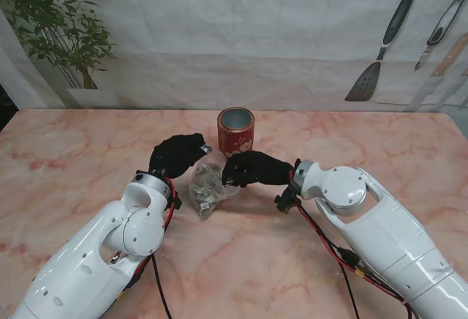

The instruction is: Insert tea bags into the tea bag box

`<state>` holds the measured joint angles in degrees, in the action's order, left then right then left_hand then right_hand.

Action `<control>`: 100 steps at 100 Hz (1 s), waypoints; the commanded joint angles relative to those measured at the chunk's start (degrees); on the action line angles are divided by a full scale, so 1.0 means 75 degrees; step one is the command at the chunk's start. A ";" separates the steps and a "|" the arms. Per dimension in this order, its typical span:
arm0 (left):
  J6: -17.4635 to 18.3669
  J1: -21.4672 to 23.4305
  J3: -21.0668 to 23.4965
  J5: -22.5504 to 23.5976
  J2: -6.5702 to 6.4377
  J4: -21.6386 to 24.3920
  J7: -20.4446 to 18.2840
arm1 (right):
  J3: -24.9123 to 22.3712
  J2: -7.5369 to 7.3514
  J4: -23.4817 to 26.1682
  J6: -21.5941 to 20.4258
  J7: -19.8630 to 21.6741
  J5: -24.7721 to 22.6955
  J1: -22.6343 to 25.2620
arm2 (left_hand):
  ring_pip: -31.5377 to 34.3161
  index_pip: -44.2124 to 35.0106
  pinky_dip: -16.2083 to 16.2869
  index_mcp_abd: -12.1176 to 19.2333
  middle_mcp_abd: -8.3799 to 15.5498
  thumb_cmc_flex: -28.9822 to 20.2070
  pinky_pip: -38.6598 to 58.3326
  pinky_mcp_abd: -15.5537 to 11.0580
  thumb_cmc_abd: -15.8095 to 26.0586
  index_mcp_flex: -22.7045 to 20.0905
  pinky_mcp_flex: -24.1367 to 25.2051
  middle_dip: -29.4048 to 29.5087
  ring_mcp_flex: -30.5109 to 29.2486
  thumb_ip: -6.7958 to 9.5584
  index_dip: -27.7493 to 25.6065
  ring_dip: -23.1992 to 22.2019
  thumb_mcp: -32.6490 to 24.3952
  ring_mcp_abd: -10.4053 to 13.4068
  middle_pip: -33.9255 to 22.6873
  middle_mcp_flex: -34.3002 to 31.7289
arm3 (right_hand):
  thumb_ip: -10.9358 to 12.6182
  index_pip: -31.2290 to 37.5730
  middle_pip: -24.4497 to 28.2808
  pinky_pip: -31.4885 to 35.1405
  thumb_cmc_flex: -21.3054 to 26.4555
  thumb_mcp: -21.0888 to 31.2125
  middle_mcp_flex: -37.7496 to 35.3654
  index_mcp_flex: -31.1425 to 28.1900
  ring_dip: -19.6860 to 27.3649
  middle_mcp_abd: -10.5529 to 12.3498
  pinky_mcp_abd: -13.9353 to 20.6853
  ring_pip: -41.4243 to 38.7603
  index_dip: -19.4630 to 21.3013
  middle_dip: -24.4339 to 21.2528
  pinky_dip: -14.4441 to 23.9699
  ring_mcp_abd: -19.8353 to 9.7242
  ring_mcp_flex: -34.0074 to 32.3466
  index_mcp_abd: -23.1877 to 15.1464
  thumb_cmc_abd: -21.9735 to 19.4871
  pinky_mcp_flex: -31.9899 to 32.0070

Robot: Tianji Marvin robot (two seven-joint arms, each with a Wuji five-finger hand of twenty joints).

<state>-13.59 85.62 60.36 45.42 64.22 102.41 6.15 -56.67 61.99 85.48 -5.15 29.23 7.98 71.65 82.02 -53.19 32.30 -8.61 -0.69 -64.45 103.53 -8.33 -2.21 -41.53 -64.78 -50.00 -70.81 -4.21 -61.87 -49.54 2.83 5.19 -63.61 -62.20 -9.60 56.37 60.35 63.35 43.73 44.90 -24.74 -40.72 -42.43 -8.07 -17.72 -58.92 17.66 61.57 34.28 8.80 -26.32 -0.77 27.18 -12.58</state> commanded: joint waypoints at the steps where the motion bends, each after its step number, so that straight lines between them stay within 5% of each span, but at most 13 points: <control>1: 0.0144 0.0133 0.0040 -0.0099 0.0028 0.0200 -0.0062 | 0.0054 0.0061 -0.0163 -0.0054 -0.0052 -0.0117 -0.0021 | 0.0643 -0.1202 -0.0087 -0.1492 -0.0259 -0.0399 0.1997 -0.1611 0.0382 -0.0656 0.0122 -0.0156 -0.0269 0.0289 -0.0347 -0.0021 -0.0150 -0.0624 -0.0789 -0.0284 | -0.0314 0.0045 0.0196 0.0148 0.0277 -0.0127 -0.0020 -0.0241 -0.0019 0.0002 0.0174 -0.0206 -0.0109 0.0132 0.0048 0.0029 0.0050 0.0021 -0.0214 0.0038; 52: 0.1479 0.0827 0.0323 -0.0636 -0.0001 0.0721 -0.0051 | 0.0269 0.0362 -0.0726 0.0131 -0.0874 -0.0084 -0.0186 | 0.0621 -0.1154 -0.0085 -0.1544 -0.0321 -0.0417 0.1996 -0.1611 0.0325 -0.0676 0.0122 -0.0170 -0.0267 0.0311 -0.0313 -0.0028 -0.0159 -0.0642 -0.0762 -0.0296 | -0.0304 -0.0014 0.0299 0.0267 -0.0008 -0.0400 -0.0223 -0.0437 -0.0073 0.0025 0.0181 -0.0385 -0.0411 0.0120 0.0103 0.0055 -0.0080 0.0178 -0.0291 -0.0007; 100: 0.1626 0.0639 0.0091 -0.0720 0.0053 0.0493 0.0175 | 0.0257 0.0337 -0.0363 0.0814 -0.1036 -0.0464 -0.0072 | 0.0605 -0.1155 -0.0086 -0.1515 -0.0281 -0.0385 0.1989 -0.1608 0.0338 -0.0659 0.0123 -0.0184 -0.0267 0.0322 -0.0320 -0.0040 -0.0168 -0.0656 -0.0746 -0.0283 | -0.0287 0.0073 0.0564 0.0548 -0.1227 -0.0028 -0.0724 -0.1339 -0.0100 0.0024 0.0006 -0.0668 -0.0353 -0.0043 0.0156 0.0145 -0.0445 0.0364 0.0526 -0.0163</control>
<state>-1.01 90.98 61.23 40.64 64.23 106.07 8.09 -55.12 64.73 81.91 0.36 20.35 4.80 70.86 82.02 -53.18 32.30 -8.61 -0.70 -64.45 103.54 -8.33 -2.21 -41.53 -64.78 -50.00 -70.81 -3.80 -61.87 -49.54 2.81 5.19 -63.61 -62.20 -9.60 56.51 63.10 65.24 36.97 44.12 -29.58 -49.00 -42.71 -8.26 -17.72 -61.89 14.21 61.56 34.83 10.13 -28.67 2.15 28.53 -13.26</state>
